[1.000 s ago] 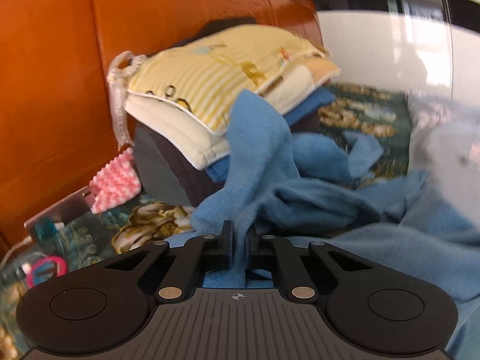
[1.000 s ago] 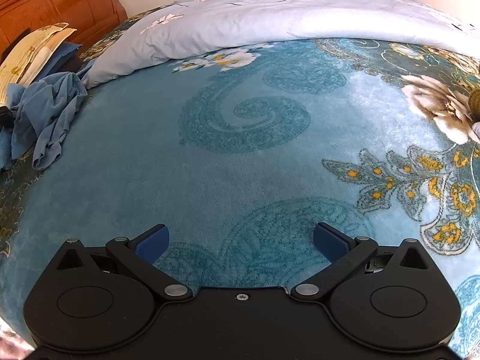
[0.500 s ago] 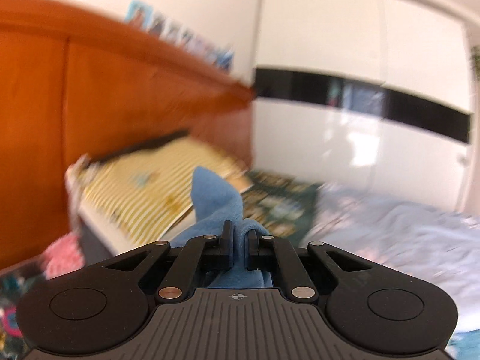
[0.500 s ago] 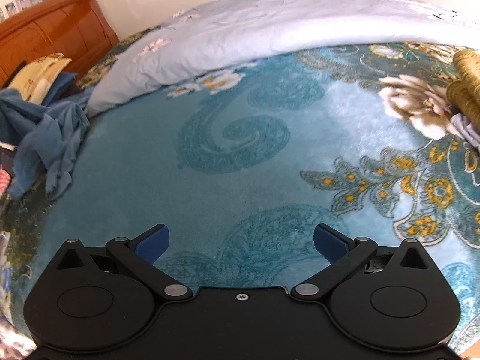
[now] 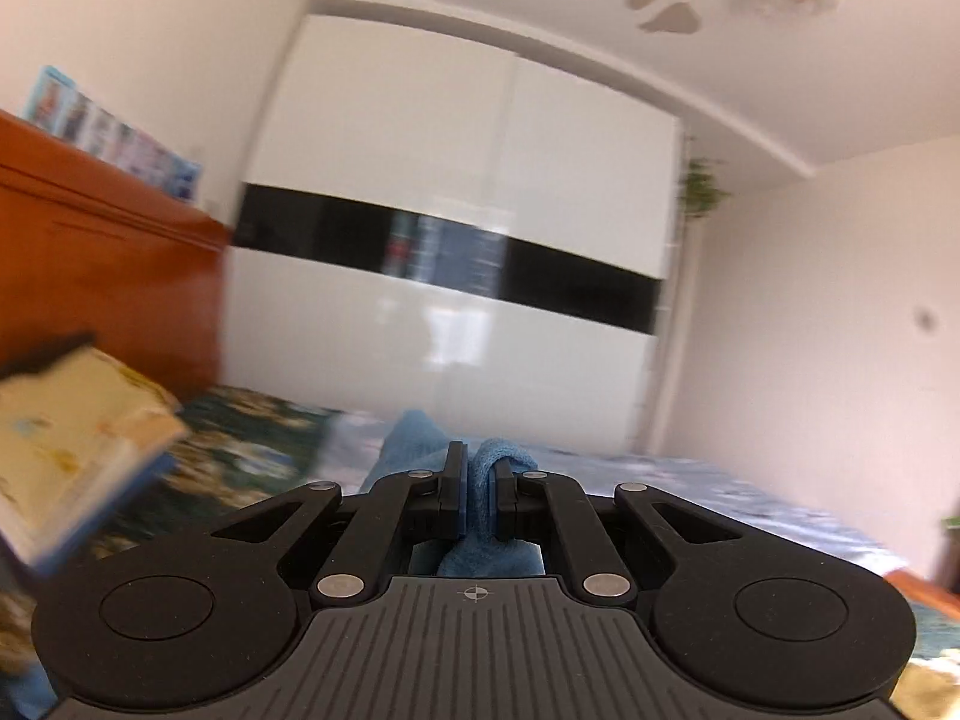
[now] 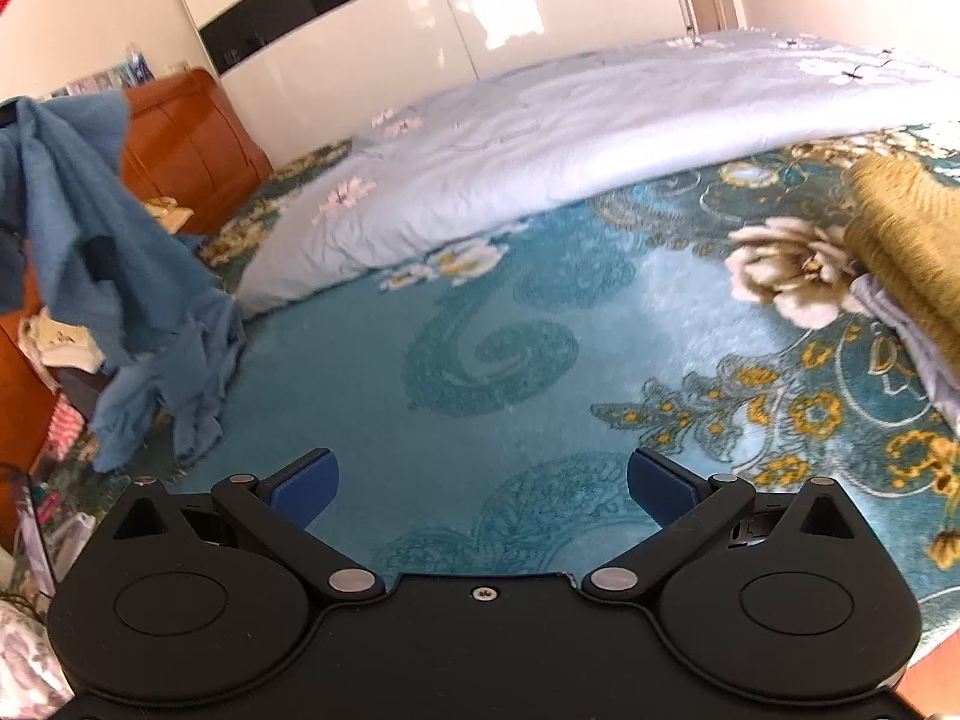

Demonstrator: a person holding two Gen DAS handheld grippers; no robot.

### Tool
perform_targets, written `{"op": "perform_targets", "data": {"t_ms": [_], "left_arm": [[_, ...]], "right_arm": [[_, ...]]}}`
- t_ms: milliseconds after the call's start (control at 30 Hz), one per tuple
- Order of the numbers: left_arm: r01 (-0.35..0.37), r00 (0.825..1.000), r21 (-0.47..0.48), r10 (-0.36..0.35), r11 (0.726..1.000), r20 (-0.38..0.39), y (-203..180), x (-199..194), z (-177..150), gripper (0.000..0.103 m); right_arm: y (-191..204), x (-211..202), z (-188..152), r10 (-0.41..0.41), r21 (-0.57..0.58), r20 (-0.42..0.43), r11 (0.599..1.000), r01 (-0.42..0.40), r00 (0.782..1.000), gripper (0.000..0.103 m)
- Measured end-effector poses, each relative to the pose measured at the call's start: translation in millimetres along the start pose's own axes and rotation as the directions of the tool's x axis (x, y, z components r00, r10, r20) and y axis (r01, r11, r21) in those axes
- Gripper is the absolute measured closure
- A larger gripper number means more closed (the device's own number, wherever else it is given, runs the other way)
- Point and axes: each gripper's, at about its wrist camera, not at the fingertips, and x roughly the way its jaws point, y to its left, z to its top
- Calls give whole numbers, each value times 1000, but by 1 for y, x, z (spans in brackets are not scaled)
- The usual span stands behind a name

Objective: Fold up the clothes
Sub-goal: 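Close the left tool on the blue cloth and lift it up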

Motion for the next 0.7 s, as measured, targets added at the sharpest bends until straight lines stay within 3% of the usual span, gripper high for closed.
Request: {"op": "perform_targets", "data": {"t_ms": [100, 200, 333, 500, 700], "left_arm": [[97, 994, -30, -98, 995, -38, -28, -7, -12, 99], [192, 978, -64, -196, 979, -73, -56, -14, -23, 99], [247, 958, -51, -252, 968, -135, -84, -10, -47, 99], [219, 937, -77, -232, 973, -263, -80, 1, -95, 99], [153, 893, -101, -182, 983, -411, -53, -10, -157, 98]], "right_arm": [[-5, -20, 1, 2, 9, 37, 1000, -3, 999, 1], [-13, -38, 1, -2, 28, 70, 1000, 0, 998, 1], [-24, -56, 0, -17, 57, 100, 998, 12, 995, 1], [-38, -73, -4, -39, 85, 121, 996, 29, 992, 1], [-51, -72, -14, -65, 112, 89, 992, 55, 994, 1]]}}
